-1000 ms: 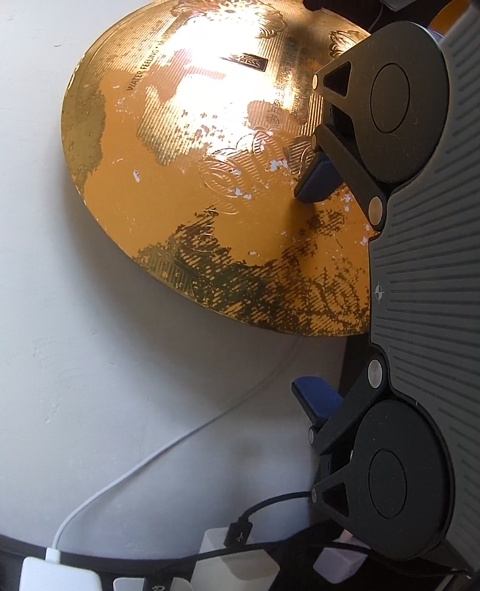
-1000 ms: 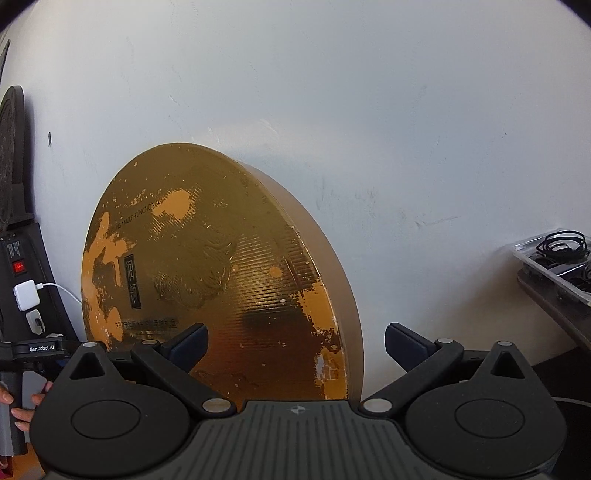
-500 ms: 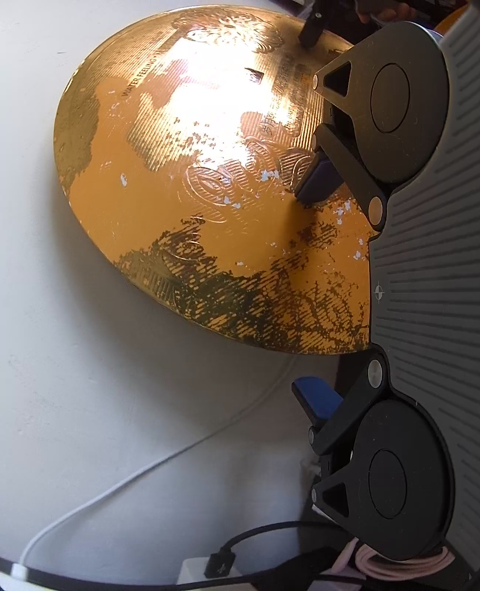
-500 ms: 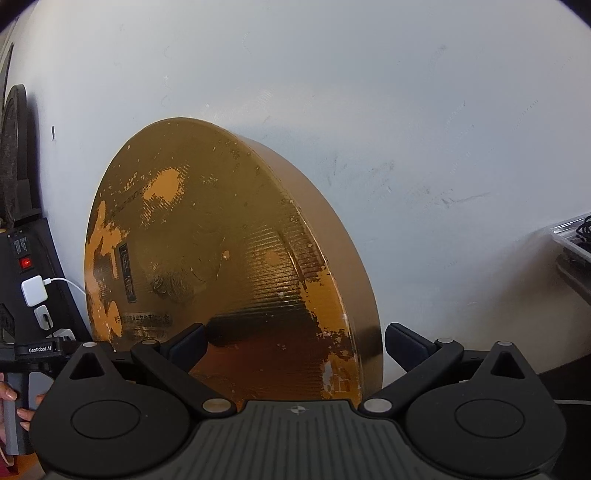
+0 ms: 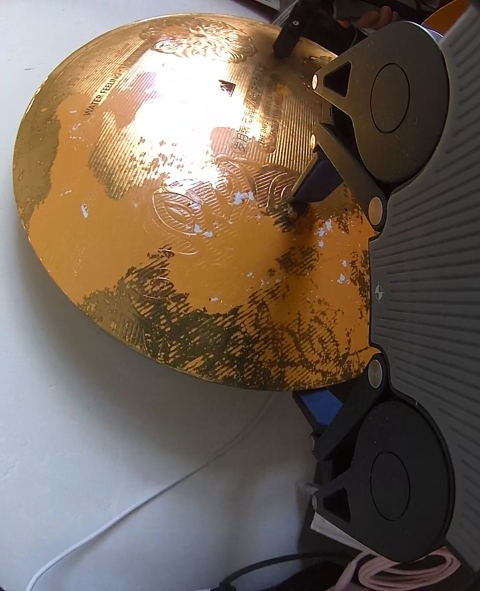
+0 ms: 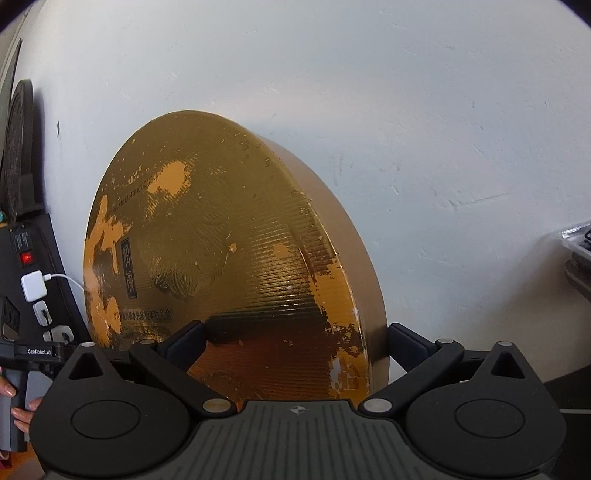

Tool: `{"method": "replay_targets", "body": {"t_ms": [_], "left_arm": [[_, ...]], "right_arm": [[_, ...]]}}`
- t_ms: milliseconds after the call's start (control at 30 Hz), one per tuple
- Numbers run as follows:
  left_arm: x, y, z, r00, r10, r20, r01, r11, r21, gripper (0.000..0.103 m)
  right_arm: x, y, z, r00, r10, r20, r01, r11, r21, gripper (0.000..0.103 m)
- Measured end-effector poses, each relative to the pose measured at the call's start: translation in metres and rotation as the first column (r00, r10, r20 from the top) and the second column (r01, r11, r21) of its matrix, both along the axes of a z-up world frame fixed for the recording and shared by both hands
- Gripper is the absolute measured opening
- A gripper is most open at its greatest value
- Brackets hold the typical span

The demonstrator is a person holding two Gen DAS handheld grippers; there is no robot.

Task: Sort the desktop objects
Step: 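Close the left tool on the lid rim while the right tool grips its edge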

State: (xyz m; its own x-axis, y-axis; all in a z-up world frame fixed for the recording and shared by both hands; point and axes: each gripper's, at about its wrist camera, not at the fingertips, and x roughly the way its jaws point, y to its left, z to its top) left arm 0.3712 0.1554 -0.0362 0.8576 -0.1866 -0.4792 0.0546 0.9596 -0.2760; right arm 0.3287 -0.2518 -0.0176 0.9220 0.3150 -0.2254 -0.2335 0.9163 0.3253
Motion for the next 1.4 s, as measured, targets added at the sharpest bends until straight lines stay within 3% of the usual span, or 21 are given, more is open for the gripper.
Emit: {"method": "replay_targets", "body": {"t_ms": [300, 500, 733, 933, 1400], "left_arm": [[-0.025, -0.01, 0.007, 0.993, 0.011, 0.121, -0.008, 1.0, -0.02, 0.103], [-0.051, -0.023, 0.036, 0.971, 0.005, 0.238, 0.002, 1.0, -0.03, 0.103], [-0.097, -0.051, 0.079, 0.942, -0.007, 0.337, 0.008, 1.0, 0.0, 0.103], [-0.154, -0.07, 0.085, 0.949, -0.051, 0.312, 0.048, 0.999, 0.018, 0.103], [-0.294, -0.107, 0.043, 0.988, -0.098, 0.117, 0.097, 0.995, 0.012, 0.103]], "right_arm": [[-0.022, 0.003, 0.017, 0.993, 0.006, 0.116, 0.0, 0.999, -0.051, 0.095], [-0.049, 0.002, 0.055, 0.975, -0.013, 0.224, 0.029, 0.997, -0.07, 0.095], [-0.094, -0.005, 0.112, 0.956, -0.061, 0.288, 0.07, 0.997, -0.02, 0.093], [-0.16, -0.004, 0.131, 0.96, -0.109, 0.259, 0.112, 0.994, 0.006, 0.093], [-0.331, 0.012, 0.115, 0.978, -0.201, 0.061, 0.197, 0.979, 0.053, 0.092]]}}
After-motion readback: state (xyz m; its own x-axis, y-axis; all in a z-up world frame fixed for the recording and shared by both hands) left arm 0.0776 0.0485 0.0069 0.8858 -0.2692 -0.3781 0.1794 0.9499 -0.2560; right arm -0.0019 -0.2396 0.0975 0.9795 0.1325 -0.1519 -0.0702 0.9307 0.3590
